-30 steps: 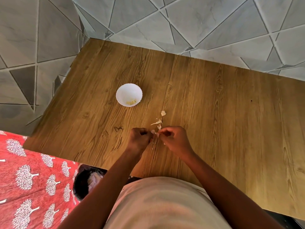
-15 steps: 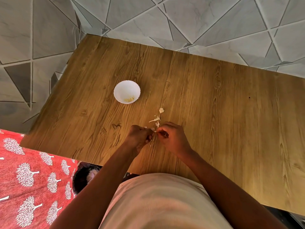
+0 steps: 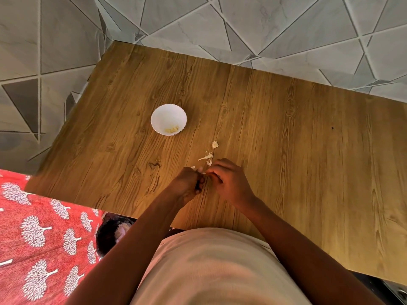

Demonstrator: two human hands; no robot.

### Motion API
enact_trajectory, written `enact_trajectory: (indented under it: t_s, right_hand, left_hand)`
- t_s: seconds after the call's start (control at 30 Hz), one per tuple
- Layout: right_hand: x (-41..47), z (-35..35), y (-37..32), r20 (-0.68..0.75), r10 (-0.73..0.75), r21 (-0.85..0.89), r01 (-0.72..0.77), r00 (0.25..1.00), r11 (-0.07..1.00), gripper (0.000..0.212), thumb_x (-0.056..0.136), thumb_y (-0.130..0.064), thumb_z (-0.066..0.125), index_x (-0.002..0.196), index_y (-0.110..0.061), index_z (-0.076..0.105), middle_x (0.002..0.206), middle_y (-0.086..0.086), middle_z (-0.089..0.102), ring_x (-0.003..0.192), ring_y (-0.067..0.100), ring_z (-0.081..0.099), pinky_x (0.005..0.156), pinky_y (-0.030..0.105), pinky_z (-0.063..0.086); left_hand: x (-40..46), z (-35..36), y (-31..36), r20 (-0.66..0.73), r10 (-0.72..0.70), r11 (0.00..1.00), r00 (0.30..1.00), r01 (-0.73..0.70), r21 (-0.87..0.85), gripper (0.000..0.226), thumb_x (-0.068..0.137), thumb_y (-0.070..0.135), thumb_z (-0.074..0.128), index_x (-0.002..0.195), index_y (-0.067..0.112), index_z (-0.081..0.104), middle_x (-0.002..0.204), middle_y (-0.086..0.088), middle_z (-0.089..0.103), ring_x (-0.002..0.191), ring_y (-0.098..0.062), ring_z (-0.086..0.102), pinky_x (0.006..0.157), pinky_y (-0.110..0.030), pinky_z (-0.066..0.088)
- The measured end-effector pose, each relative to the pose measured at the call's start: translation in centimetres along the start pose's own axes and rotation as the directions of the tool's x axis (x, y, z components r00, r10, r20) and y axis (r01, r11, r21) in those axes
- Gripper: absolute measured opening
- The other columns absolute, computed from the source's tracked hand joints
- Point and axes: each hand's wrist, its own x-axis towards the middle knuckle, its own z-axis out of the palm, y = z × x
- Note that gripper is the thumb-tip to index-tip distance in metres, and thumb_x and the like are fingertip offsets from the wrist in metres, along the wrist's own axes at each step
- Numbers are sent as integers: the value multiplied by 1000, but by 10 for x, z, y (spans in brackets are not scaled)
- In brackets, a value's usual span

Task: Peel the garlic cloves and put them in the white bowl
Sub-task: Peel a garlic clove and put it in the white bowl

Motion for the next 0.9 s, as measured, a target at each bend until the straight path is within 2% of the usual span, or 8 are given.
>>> enact_trajectory:
  t_s: [0.1,0.23,0.33,0.4,0.5,0.7,0.83,0.9]
  right_hand:
    - [-1,-1,3,3,-55,-22,55,999,998,20,81,6,74,98,-3,74,93,8,70,88,22,65,73,30,56]
    - [-3,1,5,-21,61,73,-59,998,996,9,89,-5,72,98,-6,74,92,6,69,85,17,65,70,36,57]
    - [-4,3,6,-8,128,86,-127,992,988,14,93,-13,65,102,-7,73,96,5,70,88,16,66,73,37,58]
    - [-4,4,8,-22,156,85,-153,988,984,13,93,-11,65,104,-8,73,97,4,71,89,15,66,73,36,58]
    - [-3,5,8,-17,164,76,-162,986,984,11,93,-9,69,103,-9,73,95,2,70,86,13,66,71,32,57]
    - [-1,2,3,2,230,165,-227,973,960,11,92,-1,66,100,-7,72,92,1,70,84,8,64,72,18,49]
    - [0,0,2,29,251,226,-251,968,941,13,90,4,64,95,-6,70,91,2,69,85,9,64,74,18,49]
    - [0,1,2,36,248,234,-250,968,940,14,89,6,64,94,-6,70,90,2,69,85,10,64,74,20,50]
  left_hand:
    - [-2,-7,0,31,3,1000,1000,-4,24,23,106,12,51,87,3,61,66,-8,50,53,-13,44,45,-24,34]
    - [1,-18,-5,-85,340,904,937,-300,305,16,99,7,63,88,3,74,72,-8,66,63,-13,57,57,-25,45]
    - [-3,-23,-8,4,496,828,868,-475,299,21,95,-4,64,92,13,77,79,-5,73,68,-10,63,61,-20,51]
    - [-3,-24,-9,83,554,776,828,-550,309,20,92,-4,69,98,12,78,83,-6,75,72,-19,67,64,-24,56]
    - [-5,-22,-10,95,593,745,800,-589,313,19,90,-3,72,98,13,78,88,-1,77,82,-21,72,68,-25,58]
    - [-6,-20,-9,71,628,716,775,-611,337,10,88,3,76,89,13,78,84,4,77,79,-13,71,69,-21,56]
    - [-10,-16,-5,20,598,756,801,-573,318,9,85,0,78,86,9,78,80,1,77,75,-21,72,66,-21,58]
    - [-11,-17,-4,8,587,764,810,-557,327,7,82,1,81,85,7,79,77,1,77,70,-15,71,64,-19,57]
